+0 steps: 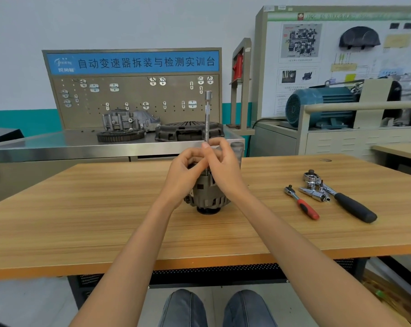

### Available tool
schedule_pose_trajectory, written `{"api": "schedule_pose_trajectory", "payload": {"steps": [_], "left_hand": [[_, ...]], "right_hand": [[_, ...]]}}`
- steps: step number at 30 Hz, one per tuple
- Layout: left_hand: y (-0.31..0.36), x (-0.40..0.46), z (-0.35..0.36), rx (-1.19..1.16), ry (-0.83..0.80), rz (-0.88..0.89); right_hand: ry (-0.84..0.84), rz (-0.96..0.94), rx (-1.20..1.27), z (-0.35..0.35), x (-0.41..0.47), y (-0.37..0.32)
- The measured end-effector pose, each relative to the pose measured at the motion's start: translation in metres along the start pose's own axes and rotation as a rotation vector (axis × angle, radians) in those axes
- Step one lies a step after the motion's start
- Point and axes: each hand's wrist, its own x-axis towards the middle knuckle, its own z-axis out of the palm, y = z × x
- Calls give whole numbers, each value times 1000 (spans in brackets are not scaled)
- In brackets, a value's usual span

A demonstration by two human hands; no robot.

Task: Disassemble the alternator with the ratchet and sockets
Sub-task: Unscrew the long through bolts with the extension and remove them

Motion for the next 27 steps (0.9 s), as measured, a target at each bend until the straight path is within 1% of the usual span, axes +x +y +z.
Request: {"api": "schedule_pose_trajectory", "payload": {"steps": [2,7,17,24,27], "left_hand": [[-1,0,1,-1,3,1],[-1,0,2,1,7,16],[3,-3,1,-3,-40,42],[2,-1,2,-1,20,21],[1,-2,2,-1,24,17]], "right_hand": [[-6,-11,30,0,0,0],[-13,-49,10,-2,0,-1],[-5,-56,-36,-1,3,4],[-12,-15,33,0,2,2],[-6,-37,4,0,2,1]]}}
